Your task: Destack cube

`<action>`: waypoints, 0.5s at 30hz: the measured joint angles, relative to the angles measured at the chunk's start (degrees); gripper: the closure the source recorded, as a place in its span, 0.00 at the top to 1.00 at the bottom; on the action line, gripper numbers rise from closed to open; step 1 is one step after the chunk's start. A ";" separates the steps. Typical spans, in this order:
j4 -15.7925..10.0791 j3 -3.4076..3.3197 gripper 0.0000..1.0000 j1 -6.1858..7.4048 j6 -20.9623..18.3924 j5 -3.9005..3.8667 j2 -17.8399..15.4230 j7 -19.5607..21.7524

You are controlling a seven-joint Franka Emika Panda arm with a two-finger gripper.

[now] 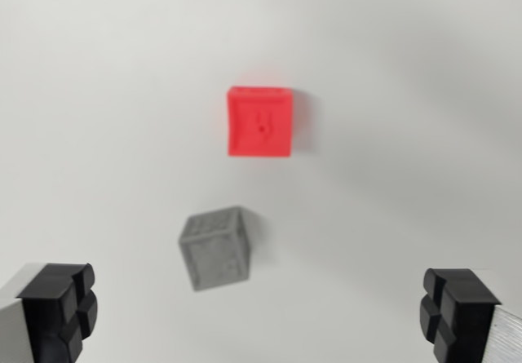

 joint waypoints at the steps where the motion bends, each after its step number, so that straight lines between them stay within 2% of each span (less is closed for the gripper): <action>1: 0.08 0.00 1.00 0.00 -0.13 0.00 -0.05 0.00; 15: 1.17 0.00 1.00 0.00 -1.90 0.03 -0.68 -0.03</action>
